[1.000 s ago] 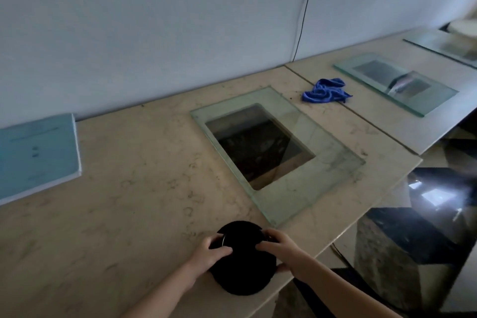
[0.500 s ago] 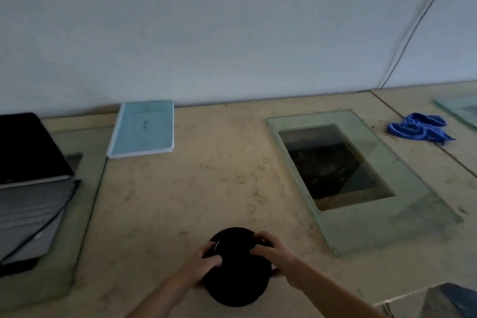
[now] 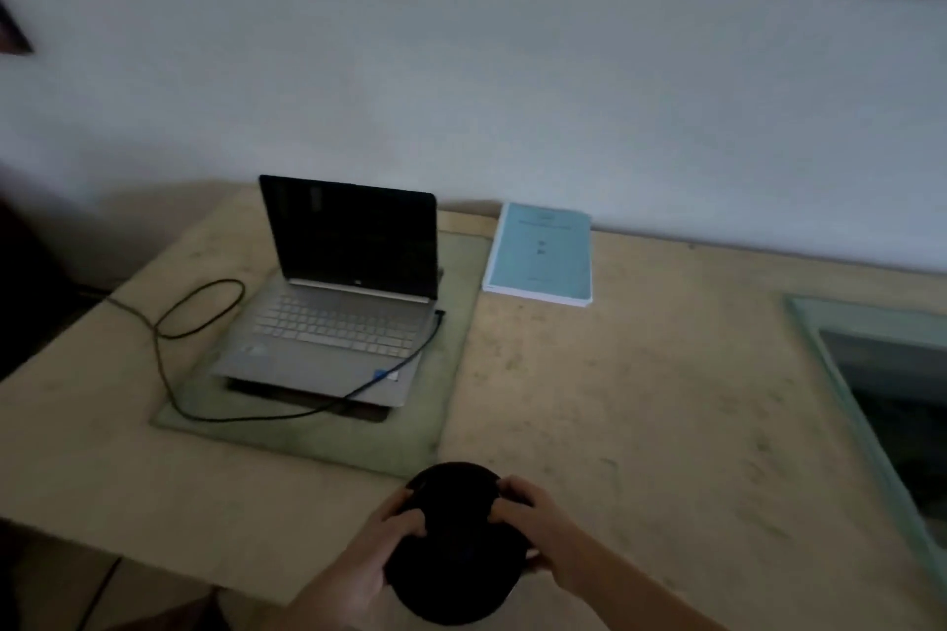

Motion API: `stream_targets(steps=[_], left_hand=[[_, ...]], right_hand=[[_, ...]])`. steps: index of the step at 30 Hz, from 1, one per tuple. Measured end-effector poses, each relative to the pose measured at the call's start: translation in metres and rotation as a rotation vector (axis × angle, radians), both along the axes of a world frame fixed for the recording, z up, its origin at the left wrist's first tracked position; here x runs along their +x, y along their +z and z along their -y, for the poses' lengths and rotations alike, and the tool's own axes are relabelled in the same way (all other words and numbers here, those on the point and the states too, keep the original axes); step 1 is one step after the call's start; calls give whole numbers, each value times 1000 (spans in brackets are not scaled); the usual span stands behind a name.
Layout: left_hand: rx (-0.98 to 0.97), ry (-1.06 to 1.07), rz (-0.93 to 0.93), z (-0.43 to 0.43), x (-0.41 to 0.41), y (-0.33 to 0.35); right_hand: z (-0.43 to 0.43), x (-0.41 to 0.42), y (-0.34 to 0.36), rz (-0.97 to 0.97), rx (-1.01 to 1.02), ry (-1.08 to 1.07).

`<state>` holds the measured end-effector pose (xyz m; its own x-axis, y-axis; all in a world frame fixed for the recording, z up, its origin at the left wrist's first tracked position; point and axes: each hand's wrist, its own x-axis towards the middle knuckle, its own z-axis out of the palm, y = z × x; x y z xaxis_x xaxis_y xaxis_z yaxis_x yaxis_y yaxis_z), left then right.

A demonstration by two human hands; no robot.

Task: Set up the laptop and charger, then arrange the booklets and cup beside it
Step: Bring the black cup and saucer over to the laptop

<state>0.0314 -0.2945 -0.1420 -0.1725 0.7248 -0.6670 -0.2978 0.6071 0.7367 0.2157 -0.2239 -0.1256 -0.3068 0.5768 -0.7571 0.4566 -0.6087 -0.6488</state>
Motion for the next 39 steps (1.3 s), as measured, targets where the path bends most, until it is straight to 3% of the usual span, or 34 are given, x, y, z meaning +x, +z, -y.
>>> stream_targets(steps=[8,18,28,34,39], left_hand=[[-35,59,-20,61,-178,1],[76,192,-47,80,-306,25],[-16,177,-115,19,-434,27],[-8,312,-168,-21,-498,31],[10,309,-99,-58,-537,24]], right_hand=[[33,-175,-6,-61,5,113],[32,-325,8,-151,25,273],[-34,-458,3,-166,28,266],[-70,-526,10,-169,46,211],[-98,-564,3,-176,78,125]])
